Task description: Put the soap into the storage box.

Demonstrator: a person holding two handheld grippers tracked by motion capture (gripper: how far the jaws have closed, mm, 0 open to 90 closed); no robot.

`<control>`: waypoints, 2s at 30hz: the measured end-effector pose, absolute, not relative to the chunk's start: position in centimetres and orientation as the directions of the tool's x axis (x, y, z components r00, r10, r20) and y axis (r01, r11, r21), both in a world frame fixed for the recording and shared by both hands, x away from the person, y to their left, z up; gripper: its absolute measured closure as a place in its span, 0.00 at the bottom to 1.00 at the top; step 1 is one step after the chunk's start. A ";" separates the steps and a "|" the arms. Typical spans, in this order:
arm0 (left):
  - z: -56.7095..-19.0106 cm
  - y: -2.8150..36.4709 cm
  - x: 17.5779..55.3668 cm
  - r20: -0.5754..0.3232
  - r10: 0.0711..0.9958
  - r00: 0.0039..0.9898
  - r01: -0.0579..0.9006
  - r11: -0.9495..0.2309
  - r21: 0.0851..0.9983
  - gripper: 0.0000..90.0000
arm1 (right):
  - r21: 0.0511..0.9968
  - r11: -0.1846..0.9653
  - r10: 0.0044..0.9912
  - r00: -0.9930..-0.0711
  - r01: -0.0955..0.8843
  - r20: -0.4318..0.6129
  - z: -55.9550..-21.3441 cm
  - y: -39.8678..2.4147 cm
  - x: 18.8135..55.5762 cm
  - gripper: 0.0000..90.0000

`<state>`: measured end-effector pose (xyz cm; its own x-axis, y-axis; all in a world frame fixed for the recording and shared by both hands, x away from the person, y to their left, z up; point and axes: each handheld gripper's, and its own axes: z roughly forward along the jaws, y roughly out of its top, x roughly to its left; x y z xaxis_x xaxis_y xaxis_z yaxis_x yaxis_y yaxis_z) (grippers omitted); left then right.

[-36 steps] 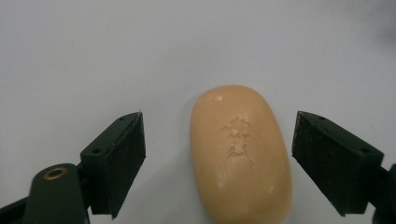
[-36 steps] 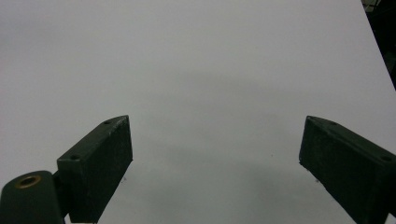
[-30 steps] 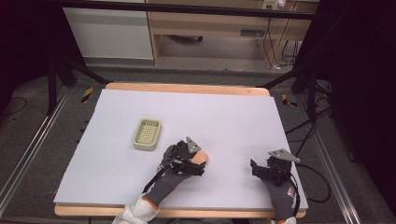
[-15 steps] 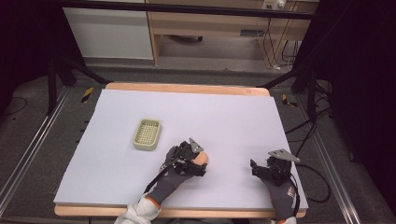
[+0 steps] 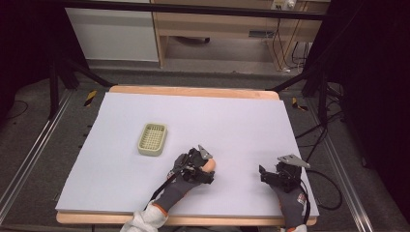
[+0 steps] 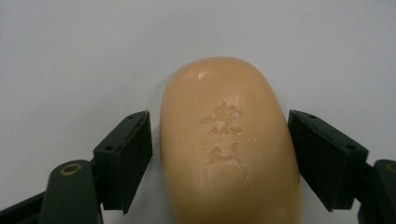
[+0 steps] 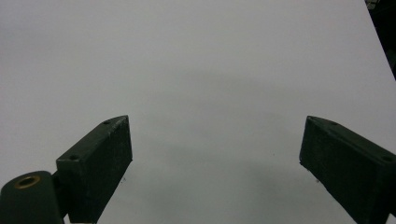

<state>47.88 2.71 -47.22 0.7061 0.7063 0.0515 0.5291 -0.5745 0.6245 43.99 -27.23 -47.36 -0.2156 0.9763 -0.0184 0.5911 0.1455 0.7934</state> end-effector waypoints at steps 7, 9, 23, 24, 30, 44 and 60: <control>-47.2 2.8 48.0 0.025 0.702 0.712 0.537 -0.566 0.626 0.31 | 0.793 0.145 0.976 -0.216 0.592 -0.018 -47.4 -27.2 44.0 0.11; -47.2 2.8 48.0 0.019 0.702 0.712 0.539 -0.565 0.625 0.31 | 0.793 0.148 0.976 -0.216 0.591 -0.022 -47.4 -27.2 44.0 0.11; -47.1 2.7 47.9 0.020 0.710 0.704 0.548 -0.561 0.620 0.34 | 0.792 0.149 0.976 -0.216 0.592 -0.022 -47.4 -27.2 44.0 0.11; -47.1 2.7 47.9 0.024 0.709 0.705 0.546 -0.564 0.619 0.34 | 0.792 0.149 0.976 -0.216 0.592 -0.022 -47.4 -27.2 44.0 0.11; -46.9 2.9 47.6 0.035 0.705 0.709 0.535 -0.569 0.625 0.34 | 0.792 0.148 0.977 -0.214 0.593 -0.023 -47.4 -27.2 44.0 0.11; -44.9 4.6 47.1 0.021 0.704 0.710 0.522 -0.546 0.655 0.34 | 0.792 0.145 0.977 -0.211 0.593 -0.021 -47.3 -27.2 44.0 0.11; -43.4 7.8 46.7 0.012 0.726 0.688 0.531 -0.514 0.674 0.35 | 0.791 0.145 0.978 -0.209 0.594 -0.022 -47.4 -27.2 44.0 0.11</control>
